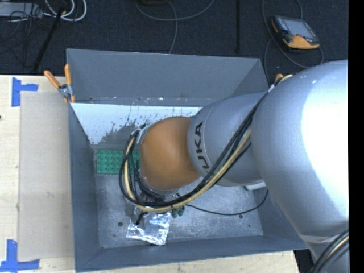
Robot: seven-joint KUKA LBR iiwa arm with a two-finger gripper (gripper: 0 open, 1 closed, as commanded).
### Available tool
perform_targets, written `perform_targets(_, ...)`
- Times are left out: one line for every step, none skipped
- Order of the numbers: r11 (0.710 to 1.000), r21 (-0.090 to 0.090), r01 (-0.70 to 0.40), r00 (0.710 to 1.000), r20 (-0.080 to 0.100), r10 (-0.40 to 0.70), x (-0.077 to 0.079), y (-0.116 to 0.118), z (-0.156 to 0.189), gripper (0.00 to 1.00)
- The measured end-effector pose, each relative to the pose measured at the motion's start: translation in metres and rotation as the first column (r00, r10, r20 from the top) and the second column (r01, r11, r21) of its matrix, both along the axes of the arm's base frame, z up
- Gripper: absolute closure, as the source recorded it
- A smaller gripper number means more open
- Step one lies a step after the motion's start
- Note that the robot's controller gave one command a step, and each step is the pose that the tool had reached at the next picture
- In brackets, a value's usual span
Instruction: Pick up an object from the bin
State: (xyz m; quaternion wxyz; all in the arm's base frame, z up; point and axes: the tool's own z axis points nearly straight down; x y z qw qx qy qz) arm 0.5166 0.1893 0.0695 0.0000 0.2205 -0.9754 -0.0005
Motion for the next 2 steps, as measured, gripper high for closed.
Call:
perform_targets(0.999,0.002,0.052,0.999,0.006,-0.052,-0.014,-0.007,0.106,1.0)
perform_targets(0.998,0.003,0.065,0.998,0.009,-0.065,-0.01,-0.008,0.177,1.0)
